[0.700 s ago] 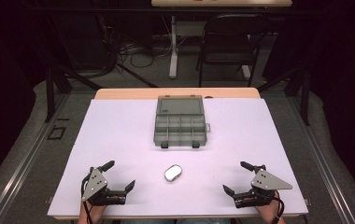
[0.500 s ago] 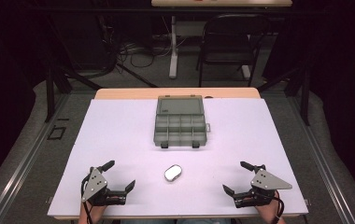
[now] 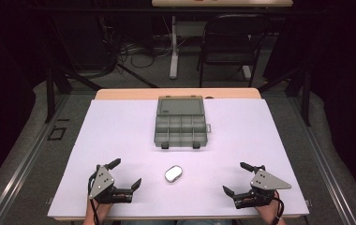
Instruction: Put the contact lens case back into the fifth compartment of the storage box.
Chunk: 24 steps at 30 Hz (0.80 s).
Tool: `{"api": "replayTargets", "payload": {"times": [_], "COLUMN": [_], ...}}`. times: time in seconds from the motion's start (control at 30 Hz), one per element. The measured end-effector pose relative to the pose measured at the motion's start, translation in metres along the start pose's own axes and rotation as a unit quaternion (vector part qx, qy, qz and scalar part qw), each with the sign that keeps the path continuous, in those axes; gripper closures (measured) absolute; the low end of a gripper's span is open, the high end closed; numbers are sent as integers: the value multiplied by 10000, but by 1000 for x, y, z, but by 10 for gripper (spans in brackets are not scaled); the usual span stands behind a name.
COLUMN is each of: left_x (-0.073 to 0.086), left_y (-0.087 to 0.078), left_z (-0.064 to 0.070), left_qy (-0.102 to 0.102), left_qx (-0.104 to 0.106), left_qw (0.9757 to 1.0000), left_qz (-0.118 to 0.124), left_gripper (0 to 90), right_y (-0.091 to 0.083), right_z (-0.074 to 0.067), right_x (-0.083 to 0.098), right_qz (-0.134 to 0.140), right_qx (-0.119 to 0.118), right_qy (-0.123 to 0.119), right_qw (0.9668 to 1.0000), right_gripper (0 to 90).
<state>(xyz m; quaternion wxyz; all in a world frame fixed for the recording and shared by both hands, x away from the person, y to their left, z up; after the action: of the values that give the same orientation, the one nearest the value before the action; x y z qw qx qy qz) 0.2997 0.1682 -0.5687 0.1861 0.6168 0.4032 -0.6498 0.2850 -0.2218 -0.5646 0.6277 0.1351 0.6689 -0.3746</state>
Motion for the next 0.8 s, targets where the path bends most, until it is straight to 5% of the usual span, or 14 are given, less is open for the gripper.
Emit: {"api": "replayTargets", "payload": {"times": [0.8], "left_x": [-10], "left_y": [19], "left_z": [9], "left_qy": [64], "left_qx": [124], "left_qw": [9999], "left_qz": [-67], "left_gripper": [0], "right_y": [1], "right_z": [1], "right_x": [0], "right_qz": [-4], "right_qx": [6], "right_qy": [-10], "right_qw": [10000], "right_gripper": [0]}}
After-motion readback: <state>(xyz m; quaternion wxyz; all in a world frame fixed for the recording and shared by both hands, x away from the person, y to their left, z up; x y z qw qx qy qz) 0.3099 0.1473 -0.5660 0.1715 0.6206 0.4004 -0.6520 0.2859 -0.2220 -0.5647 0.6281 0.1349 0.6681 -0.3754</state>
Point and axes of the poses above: each handheld gripper's, and its own axes: y roughly forward along the jaws, x roughly out of its underside, z roughly to its right, the point moved 6 cm from there along y, roughly forward along the jaws, and after that the axes turned 2 degrees about -x, right-handed, at the moved point
